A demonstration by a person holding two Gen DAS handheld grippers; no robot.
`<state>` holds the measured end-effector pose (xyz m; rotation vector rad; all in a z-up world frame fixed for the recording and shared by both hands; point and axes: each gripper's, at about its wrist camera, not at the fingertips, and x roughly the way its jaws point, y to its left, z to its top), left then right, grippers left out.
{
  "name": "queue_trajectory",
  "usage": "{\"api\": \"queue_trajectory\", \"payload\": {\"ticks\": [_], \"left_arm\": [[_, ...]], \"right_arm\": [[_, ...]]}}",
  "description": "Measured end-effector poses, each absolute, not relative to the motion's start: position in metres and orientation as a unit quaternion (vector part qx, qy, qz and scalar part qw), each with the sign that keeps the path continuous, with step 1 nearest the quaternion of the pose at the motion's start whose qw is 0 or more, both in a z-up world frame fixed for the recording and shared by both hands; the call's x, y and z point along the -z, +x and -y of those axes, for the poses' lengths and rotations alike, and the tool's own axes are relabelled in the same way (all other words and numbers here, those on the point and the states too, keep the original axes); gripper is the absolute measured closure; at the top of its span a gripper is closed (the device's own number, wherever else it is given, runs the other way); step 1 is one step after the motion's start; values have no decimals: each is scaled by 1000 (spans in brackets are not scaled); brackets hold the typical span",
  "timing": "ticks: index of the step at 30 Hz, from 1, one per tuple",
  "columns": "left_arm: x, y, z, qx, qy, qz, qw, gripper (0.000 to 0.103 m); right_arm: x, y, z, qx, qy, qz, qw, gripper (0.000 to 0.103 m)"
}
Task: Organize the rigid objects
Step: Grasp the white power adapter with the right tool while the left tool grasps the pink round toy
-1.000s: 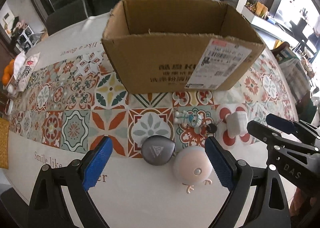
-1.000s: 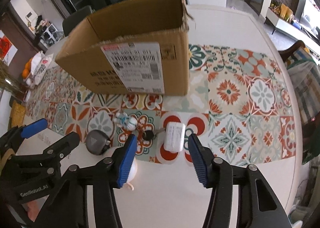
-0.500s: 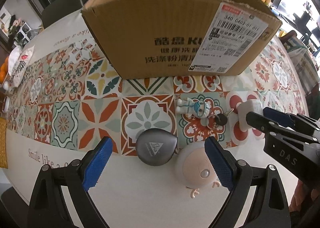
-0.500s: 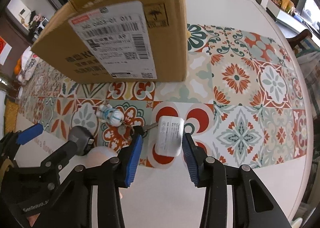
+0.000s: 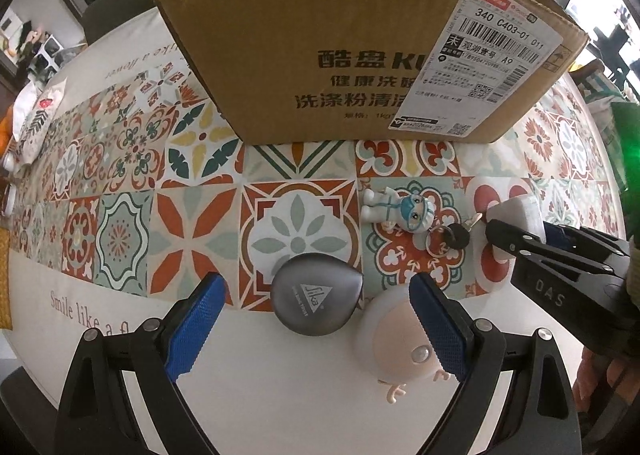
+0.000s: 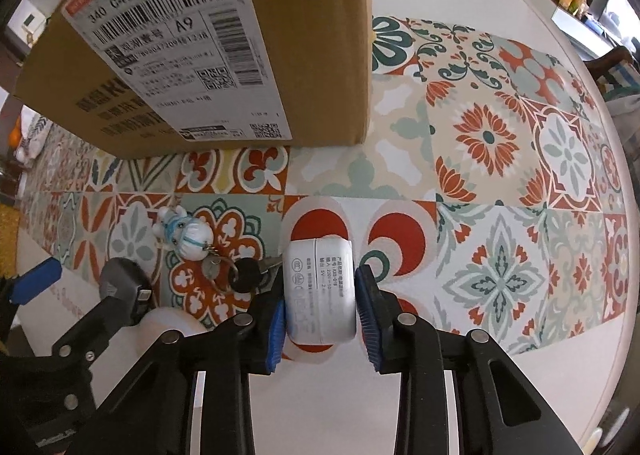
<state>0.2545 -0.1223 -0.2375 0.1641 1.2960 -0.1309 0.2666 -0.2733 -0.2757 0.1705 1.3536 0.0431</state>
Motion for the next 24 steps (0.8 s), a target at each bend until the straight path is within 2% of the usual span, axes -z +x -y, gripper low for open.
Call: {"api": "queue_trajectory", "payload": {"ticks": [10,24], "left_arm": [[230,242,123,70,77,-599,794,9],[225,202,128,123,73,-613,777,9]], "right_arm": [[280,256,277,-25,98,-624,774,72],[238,204,280,-47,118,-610,782,72]]}}
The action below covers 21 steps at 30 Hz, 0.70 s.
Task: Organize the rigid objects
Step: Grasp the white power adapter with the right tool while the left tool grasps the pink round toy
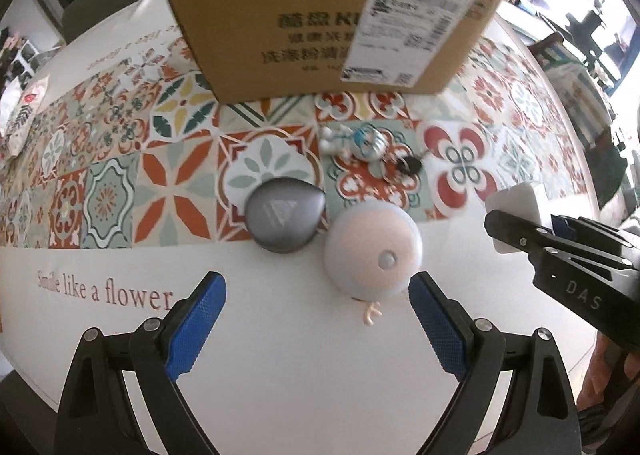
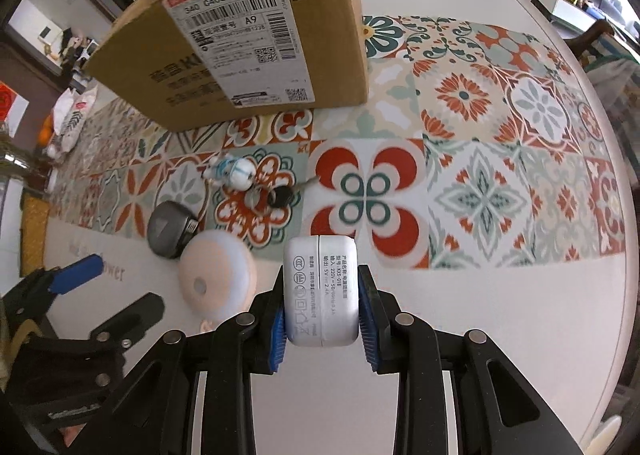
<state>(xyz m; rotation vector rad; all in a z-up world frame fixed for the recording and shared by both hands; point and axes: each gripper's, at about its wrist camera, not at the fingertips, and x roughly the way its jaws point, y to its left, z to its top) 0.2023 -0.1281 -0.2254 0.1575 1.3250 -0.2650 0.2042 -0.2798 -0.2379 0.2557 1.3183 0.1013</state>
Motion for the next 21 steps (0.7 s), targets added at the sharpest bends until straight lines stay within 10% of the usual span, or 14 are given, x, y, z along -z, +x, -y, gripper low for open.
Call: {"api": "queue_trajectory", "payload": {"ticks": [21], "left_arm": [[274,219,173,150,73,-651,741,13]], "right_arm": [[244,189,312,-19,130,-629,766,72]]}}
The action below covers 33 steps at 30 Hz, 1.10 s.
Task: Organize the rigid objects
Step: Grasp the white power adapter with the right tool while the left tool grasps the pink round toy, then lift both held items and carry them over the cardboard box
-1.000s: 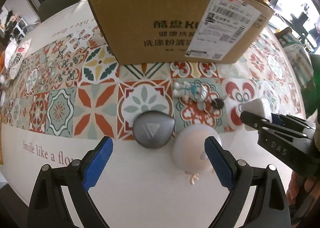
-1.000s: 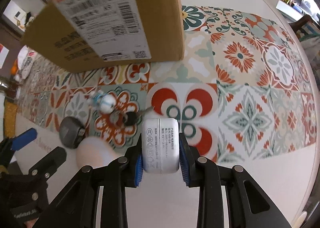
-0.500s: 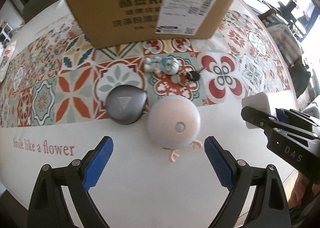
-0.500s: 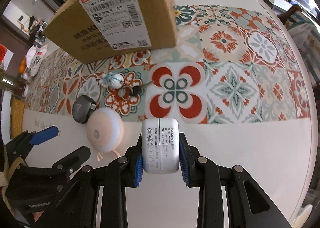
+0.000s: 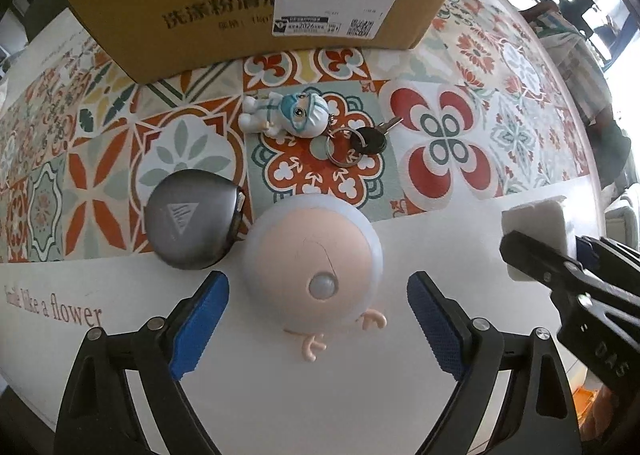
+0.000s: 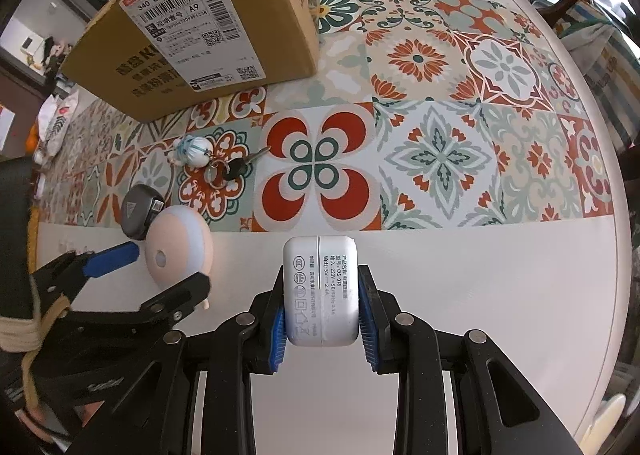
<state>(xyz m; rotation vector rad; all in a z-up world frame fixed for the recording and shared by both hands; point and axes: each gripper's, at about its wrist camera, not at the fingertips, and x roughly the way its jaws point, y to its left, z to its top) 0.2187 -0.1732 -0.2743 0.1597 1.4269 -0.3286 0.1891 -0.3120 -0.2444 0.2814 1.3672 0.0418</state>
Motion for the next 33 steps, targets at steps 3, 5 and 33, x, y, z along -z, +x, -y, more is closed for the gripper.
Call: {"api": "queue_trajectory", "payload": {"ticks": [3,5,33], "left_arm": [[282,221,174,147,76,-654,738,13],[286,223,176,145,77,-657,736,17],[218,212,146,143,56,-589,793,29]], "right_arm": [[246,190,312,-19,129,-632,764,72],[247,191,311,-19,129,-633,763,72],[205,181,291,-37,117,-600,791,72]]}}
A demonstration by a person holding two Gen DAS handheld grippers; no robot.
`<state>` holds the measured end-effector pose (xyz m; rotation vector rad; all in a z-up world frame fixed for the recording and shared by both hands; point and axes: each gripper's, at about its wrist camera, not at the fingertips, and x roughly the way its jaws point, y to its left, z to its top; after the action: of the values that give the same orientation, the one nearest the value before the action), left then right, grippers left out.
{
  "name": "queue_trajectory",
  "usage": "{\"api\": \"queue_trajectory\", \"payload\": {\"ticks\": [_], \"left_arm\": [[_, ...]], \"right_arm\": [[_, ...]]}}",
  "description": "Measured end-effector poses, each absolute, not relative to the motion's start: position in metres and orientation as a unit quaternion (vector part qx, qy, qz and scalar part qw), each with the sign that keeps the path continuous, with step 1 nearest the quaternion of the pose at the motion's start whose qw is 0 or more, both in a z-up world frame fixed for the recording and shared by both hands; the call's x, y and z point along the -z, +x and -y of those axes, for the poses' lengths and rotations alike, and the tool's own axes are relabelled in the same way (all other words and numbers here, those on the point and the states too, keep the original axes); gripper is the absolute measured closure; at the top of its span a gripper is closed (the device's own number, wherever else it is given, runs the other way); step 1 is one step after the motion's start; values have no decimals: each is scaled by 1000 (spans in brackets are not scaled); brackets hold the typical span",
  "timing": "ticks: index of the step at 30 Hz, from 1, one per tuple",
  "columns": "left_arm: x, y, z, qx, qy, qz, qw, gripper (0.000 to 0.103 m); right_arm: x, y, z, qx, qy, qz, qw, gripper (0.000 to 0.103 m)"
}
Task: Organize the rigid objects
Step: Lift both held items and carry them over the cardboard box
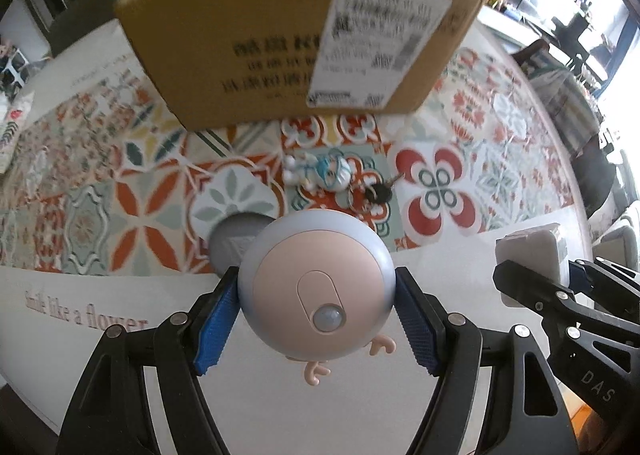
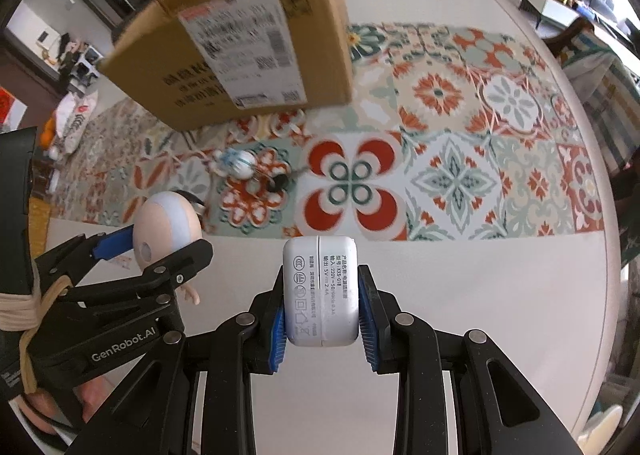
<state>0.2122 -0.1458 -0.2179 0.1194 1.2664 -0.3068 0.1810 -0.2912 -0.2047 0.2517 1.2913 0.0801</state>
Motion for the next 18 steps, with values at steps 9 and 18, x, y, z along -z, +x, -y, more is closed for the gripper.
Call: {"api": "queue_trajectory", "payload": {"ticks": [9,18], "left_arm": [[170,208,123,138,35,-539,830,29],[121,206,110,139,29,-490,860,29]], "right_arm": [[158,180,276,-55,109,-554,824,72],[118,183,270,-69,109,-505,854,72]]}}
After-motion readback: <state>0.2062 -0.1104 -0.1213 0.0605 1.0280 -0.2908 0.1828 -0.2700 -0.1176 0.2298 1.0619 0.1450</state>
